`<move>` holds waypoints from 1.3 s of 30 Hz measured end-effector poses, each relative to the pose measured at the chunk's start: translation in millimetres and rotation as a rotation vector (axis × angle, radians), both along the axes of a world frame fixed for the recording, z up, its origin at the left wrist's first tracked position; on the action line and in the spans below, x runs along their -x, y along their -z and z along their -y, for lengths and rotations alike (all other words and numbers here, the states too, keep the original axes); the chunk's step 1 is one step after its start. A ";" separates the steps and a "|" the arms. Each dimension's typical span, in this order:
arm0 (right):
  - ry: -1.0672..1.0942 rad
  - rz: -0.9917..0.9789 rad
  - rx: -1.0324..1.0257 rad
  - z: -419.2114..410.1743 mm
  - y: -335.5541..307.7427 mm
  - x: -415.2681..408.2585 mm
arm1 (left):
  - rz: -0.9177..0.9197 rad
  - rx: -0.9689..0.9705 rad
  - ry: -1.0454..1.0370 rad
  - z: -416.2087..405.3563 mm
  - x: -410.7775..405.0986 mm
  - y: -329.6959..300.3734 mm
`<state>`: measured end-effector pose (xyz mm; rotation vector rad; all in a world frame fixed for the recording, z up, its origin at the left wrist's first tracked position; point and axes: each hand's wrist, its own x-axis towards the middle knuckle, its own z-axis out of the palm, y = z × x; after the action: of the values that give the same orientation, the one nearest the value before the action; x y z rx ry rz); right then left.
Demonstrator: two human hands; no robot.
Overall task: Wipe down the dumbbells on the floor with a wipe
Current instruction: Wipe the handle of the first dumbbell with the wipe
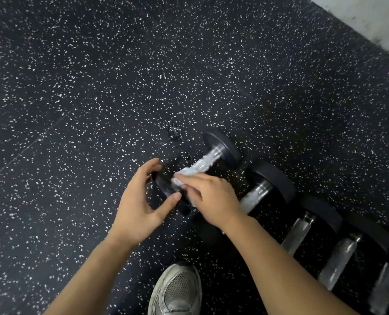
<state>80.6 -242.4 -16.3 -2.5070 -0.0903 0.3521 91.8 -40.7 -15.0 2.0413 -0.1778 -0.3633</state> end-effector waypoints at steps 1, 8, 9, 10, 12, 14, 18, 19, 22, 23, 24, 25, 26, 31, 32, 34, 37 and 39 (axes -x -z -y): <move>0.035 0.026 0.025 2.4 -0.7 -3.0 | -0.002 0.004 -0.008 -0.3 -0.7 -0.4; 0.438 0.147 0.049 5.8 1.5 -23.7 | 0.018 0.002 -0.116 -3.9 -8.1 -0.5; 0.373 0.147 0.021 -0.2 2.3 -23.5 | 0.034 -0.012 -0.137 -3.3 -9.1 -0.3; 0.286 0.138 -0.020 -5.5 3.6 -21.9 | 0.054 -0.030 -0.153 -2.4 -10.4 -0.4; 0.108 0.078 -0.075 -13.1 6.1 -16.9 | 0.105 -0.078 -0.137 -1.7 -11.9 -1.6; 0.021 0.050 -0.054 -17.1 8.0 -15.7 | 0.171 -0.135 -0.070 -2.6 -11.8 -3.1; 0.257 0.178 -0.025 -16.4 10.6 -29.9 | 0.178 -0.178 -0.079 -3.2 -14.3 -4.9; 0.343 0.187 -0.019 -15.0 10.3 -33.9 | 0.175 -0.182 -0.101 -3.1 -15.4 -5.4; 0.529 0.160 -0.014 -14.7 9.2 -48.2 | 0.167 -0.203 -0.150 -3.4 -22.1 -6.1; 0.536 0.156 -0.024 -16.3 8.9 -52.8 | 0.160 -0.205 -0.167 -3.5 -24.7 -5.9; 0.521 0.158 -0.031 -19.3 8.9 -56.9 | 0.153 -0.203 -0.187 -3.7 -27.8 -5.4; 0.490 0.157 -0.039 -23.1 8.7 -59.5 | 0.144 -0.197 -0.206 -4.1 -31.2 -5.5; 0.435 0.157 -0.053 -27.3 9.5 -60.8 | 0.138 -0.188 -0.225 -4.6 -35.2 -6.0; 0.032 0.127 -0.151 -43.2 18.3 -55.1 | 0.178 -0.235 -0.209 -9.0 -49.2 -10.7; 0.012 0.132 -0.116 -43.2 18.1 -57.6 | 0.185 -0.251 -0.184 -10.1 -49.7 -10.8; 0.060 0.167 -0.049 -41.1 18.6 -64.6 | 0.200 -0.266 -0.128 -13.2 -49.7 -8.5; 0.246 0.242 -0.059 -36.8 18.7 -73.2 | 0.194 -0.274 -0.145 -16.9 -51.7 -8.7; 0.417 0.243 -0.070 -33.3 18.4 -81.3 | 0.198 -0.283 -0.173 -16.9 -54.5 -11.0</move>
<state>161.9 -209.1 -34.6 -2.4096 0.3141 -0.1240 146.2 -23.8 -4.0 2.3534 -0.0720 -0.0796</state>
